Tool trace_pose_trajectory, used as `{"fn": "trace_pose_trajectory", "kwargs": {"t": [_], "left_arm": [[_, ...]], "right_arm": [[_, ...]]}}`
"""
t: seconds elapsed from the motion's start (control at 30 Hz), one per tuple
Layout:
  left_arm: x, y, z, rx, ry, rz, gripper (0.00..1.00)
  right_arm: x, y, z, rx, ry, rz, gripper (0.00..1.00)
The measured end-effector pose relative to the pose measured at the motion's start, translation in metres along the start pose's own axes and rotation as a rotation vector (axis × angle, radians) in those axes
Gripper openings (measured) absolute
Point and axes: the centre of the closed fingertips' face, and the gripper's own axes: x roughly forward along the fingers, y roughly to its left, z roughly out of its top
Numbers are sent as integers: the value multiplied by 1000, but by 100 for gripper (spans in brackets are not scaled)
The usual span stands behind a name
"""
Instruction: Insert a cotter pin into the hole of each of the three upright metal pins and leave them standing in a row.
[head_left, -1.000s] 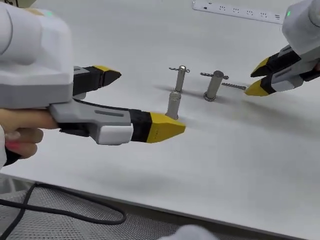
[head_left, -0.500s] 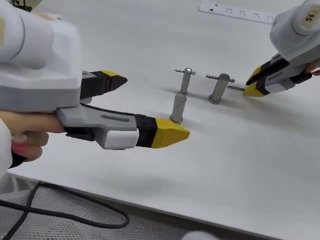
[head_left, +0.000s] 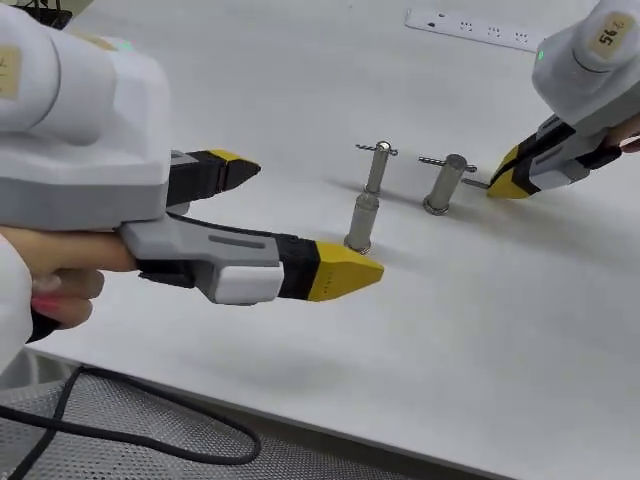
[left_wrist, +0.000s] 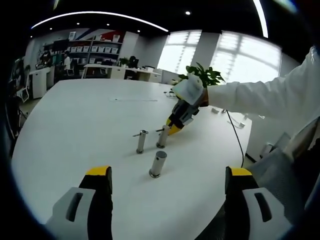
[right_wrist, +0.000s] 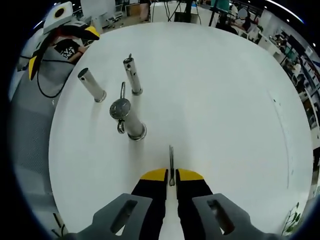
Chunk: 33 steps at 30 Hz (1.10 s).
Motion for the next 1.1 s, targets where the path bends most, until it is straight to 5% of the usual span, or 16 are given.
{"fn": "trace_pose_trajectory", "kwargs": {"t": [0.13,0.23,0.57,0.73,1.1], "left_arm": [[0,0,-3,11,17,5,91],[1,-3,1,7,8,5,91],[4,-2,8,-2,-1,14,88],[2,1,7,-13,-6,13,87],[-3,10,6,-28,-11,31,85]], "right_arm": [[2,-1,1,-3,41,16,1],[2,0,1,-81,83,17,0],[2,-1,1,-178,150,57,0],[1,-5,1,-109,139,72,0],[0,-2,1,-121,157,31,0]]}}
